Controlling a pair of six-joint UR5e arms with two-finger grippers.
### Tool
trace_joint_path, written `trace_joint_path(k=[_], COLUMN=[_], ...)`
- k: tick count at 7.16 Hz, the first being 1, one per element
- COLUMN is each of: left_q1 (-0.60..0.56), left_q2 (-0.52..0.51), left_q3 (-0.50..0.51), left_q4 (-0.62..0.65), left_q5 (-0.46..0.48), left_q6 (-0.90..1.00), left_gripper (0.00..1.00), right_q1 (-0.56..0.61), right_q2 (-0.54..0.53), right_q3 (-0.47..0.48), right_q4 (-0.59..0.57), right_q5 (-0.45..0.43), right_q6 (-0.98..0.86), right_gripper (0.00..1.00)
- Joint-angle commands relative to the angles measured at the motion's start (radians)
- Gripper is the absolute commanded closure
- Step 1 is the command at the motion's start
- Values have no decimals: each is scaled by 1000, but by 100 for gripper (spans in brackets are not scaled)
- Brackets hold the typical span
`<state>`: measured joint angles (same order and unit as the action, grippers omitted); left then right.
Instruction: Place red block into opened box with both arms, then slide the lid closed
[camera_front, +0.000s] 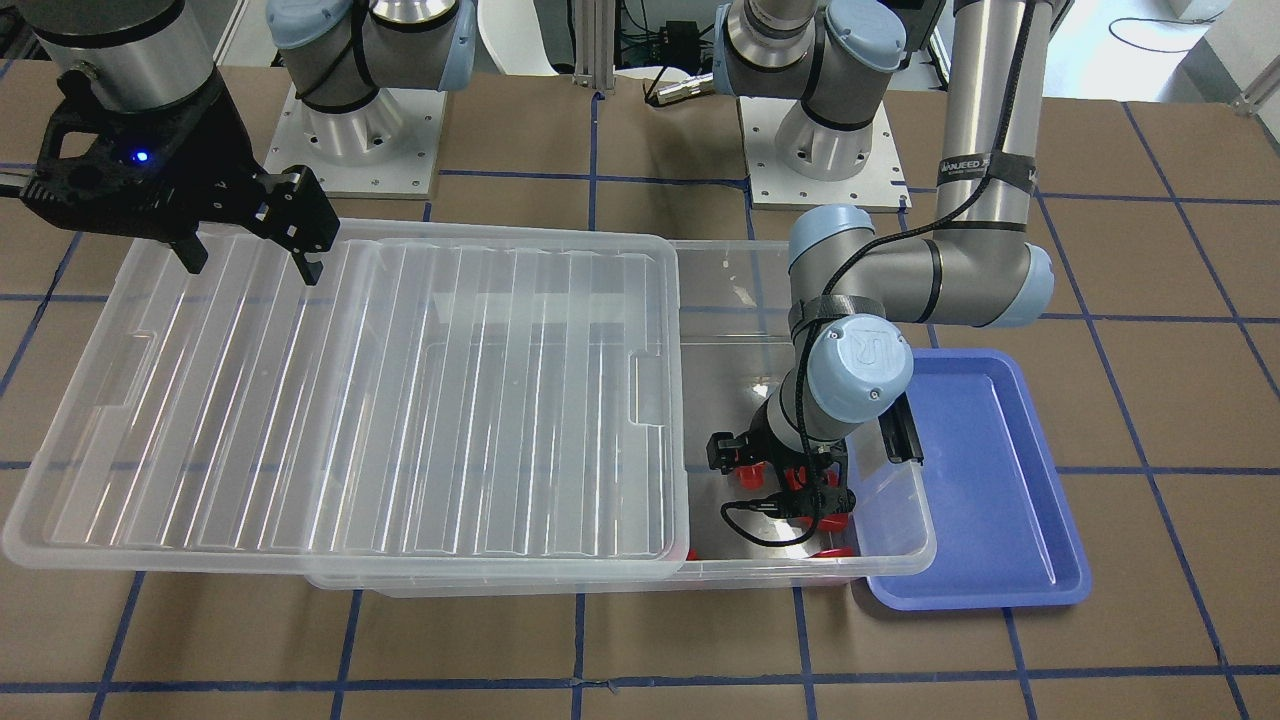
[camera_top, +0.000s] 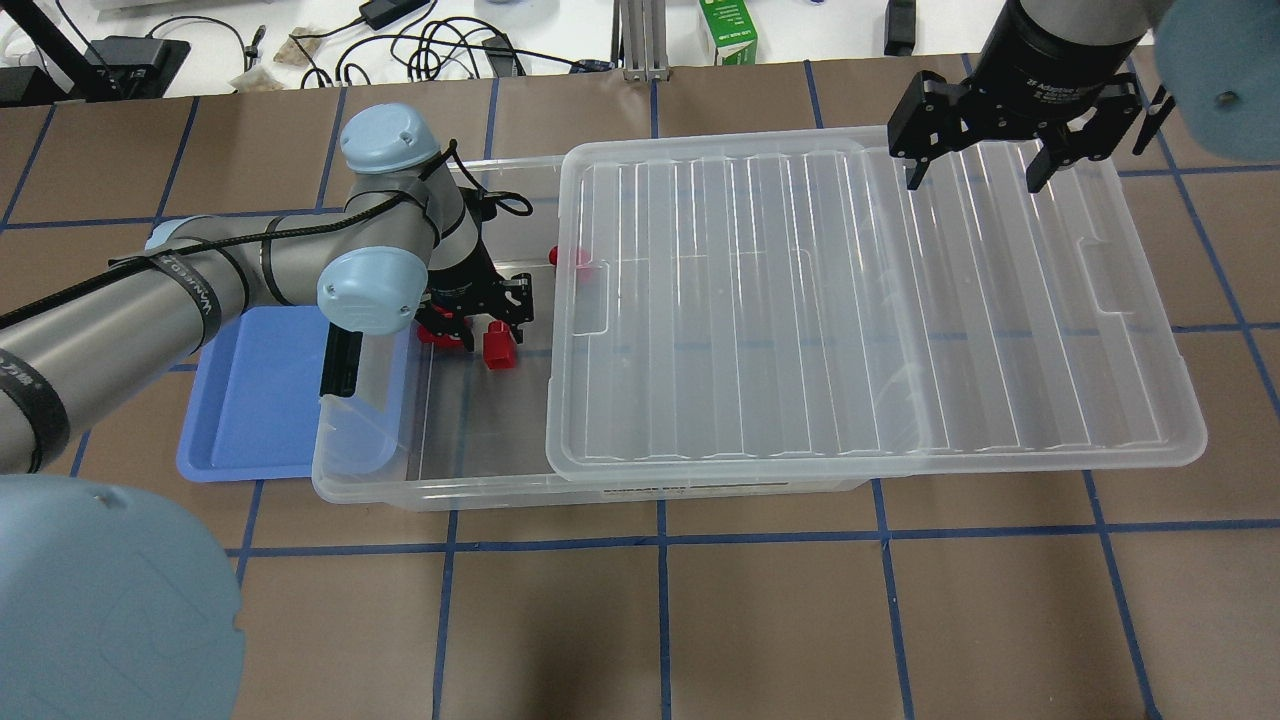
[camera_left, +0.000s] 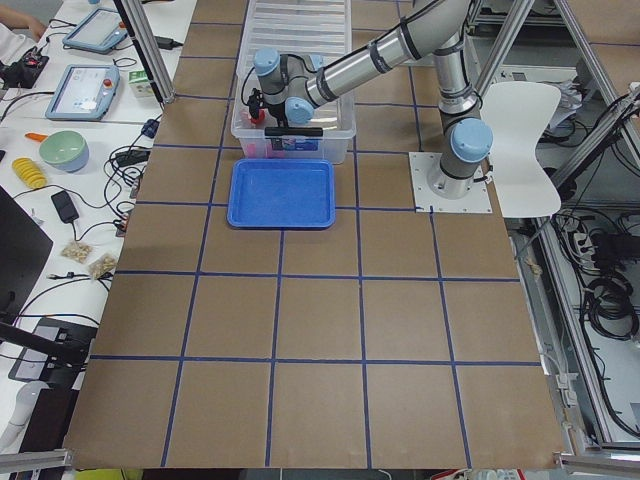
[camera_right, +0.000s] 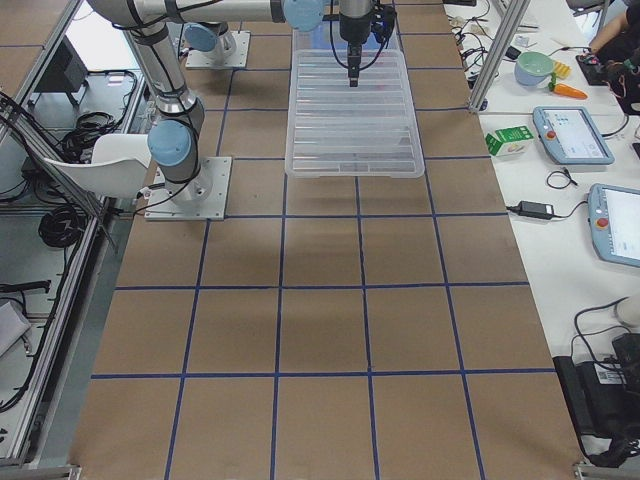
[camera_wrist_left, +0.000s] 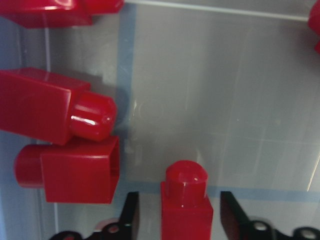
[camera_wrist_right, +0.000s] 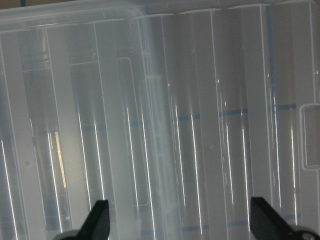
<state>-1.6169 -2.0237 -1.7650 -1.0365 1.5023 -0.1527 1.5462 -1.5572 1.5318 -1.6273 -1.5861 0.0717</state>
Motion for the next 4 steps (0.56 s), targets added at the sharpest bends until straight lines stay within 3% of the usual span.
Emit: trace_joint_path(k=[1,4], left_q1=[-6,2], left_q2=[48,164], left_q3=[18,33], left_q4=[-10,-60], left_q5=[10,12], left_q6=[5,7], left_gripper=[0,0], right_q1=[0,0], right_q2=[0,0], right_q3=[-2,-2], right_q4=[1,1], right_q5=[0,0], right_q6=[-1,-3], right_gripper=[0,0])
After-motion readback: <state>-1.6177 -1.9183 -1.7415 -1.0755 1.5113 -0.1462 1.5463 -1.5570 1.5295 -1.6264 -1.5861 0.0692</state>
